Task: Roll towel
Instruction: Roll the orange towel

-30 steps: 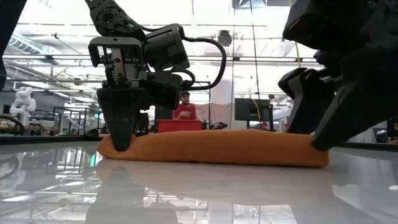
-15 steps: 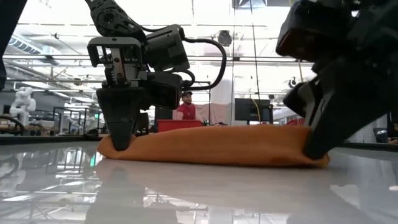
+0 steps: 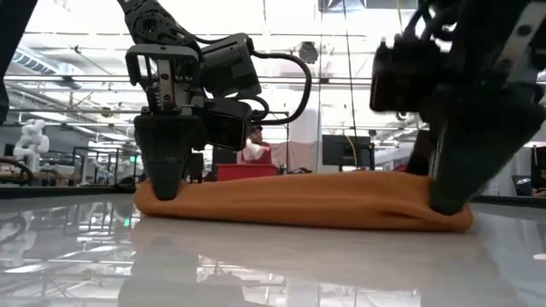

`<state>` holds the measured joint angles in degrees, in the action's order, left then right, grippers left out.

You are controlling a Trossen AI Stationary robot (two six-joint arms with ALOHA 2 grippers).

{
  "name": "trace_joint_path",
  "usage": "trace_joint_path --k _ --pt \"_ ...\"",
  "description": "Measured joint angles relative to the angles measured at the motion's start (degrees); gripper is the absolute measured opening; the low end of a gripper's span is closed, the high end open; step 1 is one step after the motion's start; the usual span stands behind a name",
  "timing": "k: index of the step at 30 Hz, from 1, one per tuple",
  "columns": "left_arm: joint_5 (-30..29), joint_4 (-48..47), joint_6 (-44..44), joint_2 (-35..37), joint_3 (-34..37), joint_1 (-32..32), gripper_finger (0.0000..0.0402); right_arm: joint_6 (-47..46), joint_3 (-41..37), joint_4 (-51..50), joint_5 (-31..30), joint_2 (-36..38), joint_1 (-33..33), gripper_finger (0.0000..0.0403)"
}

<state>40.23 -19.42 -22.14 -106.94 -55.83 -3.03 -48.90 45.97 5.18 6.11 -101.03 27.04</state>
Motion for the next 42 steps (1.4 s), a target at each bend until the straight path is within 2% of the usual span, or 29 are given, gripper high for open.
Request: trace_joint_path --k 8,12,17,23,26,30,36,42 --pt "-0.36 3.04 -1.44 0.0 0.13 0.0 0.0038 -10.59 -8.51 15.43 1.3 0.22 -0.21 0.0003" --pt "-2.79 3.99 -0.48 0.02 0.13 -0.04 0.0062 -12.48 -9.35 15.93 1.7 0.28 -0.19 0.0003" --pt "-3.06 5.2 3.22 0.25 0.13 -0.04 0.0103 -13.05 -9.43 16.14 2.25 0.26 -0.4 0.0003" --pt "-4.7 4.56 7.74 3.82 0.15 0.0 0.016 -13.43 -9.5 16.38 3.33 0.17 -0.58 0.0003" --pt "-7.71 3.94 10.77 6.93 0.15 0.05 0.0184 -13.46 -9.5 16.38 3.43 0.13 -0.56 0.0003" --pt "-14.53 1.16 16.7 11.67 0.13 -0.21 0.0203 -13.49 -9.53 16.54 3.44 0.11 -0.56 0.0004" --pt "-16.84 -0.93 27.11 16.79 0.13 -5.24 0.0205 -13.77 -9.56 16.94 3.44 0.07 -0.56 0.0004" --pt "-21.42 -1.07 35.99 15.35 0.09 -13.32 0.0205 -14.01 -9.56 17.19 3.43 0.04 -0.58 0.0004"
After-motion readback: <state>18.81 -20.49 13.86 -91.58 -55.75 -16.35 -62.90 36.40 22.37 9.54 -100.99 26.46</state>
